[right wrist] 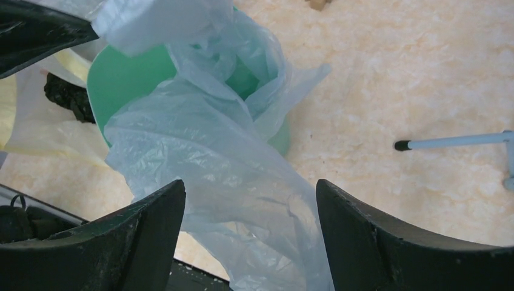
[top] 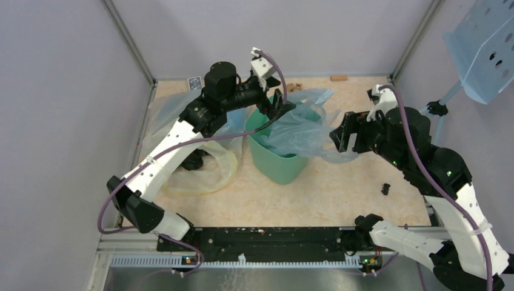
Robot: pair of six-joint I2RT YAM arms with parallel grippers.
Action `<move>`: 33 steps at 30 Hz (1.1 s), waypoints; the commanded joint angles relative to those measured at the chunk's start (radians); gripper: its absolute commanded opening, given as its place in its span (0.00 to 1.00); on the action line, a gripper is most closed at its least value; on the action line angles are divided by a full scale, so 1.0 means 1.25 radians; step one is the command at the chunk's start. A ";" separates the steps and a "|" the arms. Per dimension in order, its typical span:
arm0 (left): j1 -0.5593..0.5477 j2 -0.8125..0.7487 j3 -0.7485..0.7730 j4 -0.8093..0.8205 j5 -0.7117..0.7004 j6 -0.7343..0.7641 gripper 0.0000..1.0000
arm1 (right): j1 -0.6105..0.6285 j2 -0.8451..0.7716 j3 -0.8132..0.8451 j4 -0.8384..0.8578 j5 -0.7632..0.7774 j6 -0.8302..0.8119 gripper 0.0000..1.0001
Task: Put the trash bags into the trash bin
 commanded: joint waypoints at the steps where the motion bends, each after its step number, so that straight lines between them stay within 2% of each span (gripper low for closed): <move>1: -0.003 0.049 0.054 0.031 0.062 0.132 0.98 | -0.004 -0.022 -0.035 0.054 -0.046 0.021 0.78; 9: -0.003 0.146 0.146 0.058 0.111 0.145 0.96 | -0.004 -0.010 -0.059 0.078 -0.072 0.021 0.75; 11: -0.004 0.169 0.167 0.074 0.134 0.131 0.91 | -0.004 -0.011 -0.065 0.083 -0.075 0.021 0.74; 15: -0.005 0.208 0.203 0.112 0.173 0.086 0.75 | -0.004 -0.009 -0.072 0.090 -0.093 0.021 0.71; 17: -0.005 0.222 0.210 0.131 0.185 0.069 0.62 | -0.005 -0.010 -0.073 0.095 -0.120 0.019 0.67; 18: -0.005 0.227 0.214 0.138 0.183 0.064 0.51 | -0.005 -0.010 -0.073 0.098 -0.144 0.015 0.65; 21: -0.005 0.232 0.227 0.121 0.090 0.047 0.06 | -0.005 -0.002 -0.068 0.110 -0.274 0.005 0.56; 22: -0.005 0.230 0.233 0.109 0.047 0.042 0.00 | -0.004 0.004 -0.064 0.112 -0.319 0.005 0.52; 27: 0.007 0.209 0.254 0.042 -0.161 -0.007 0.00 | -0.003 0.030 -0.063 0.130 -0.509 0.001 0.22; 29: 0.017 0.204 0.265 0.003 -0.224 -0.020 0.00 | -0.003 0.034 -0.074 0.147 -0.554 0.001 0.18; 33: 0.052 0.204 0.293 -0.085 -0.337 -0.091 0.00 | 0.014 0.048 -0.100 0.181 -0.672 0.001 0.18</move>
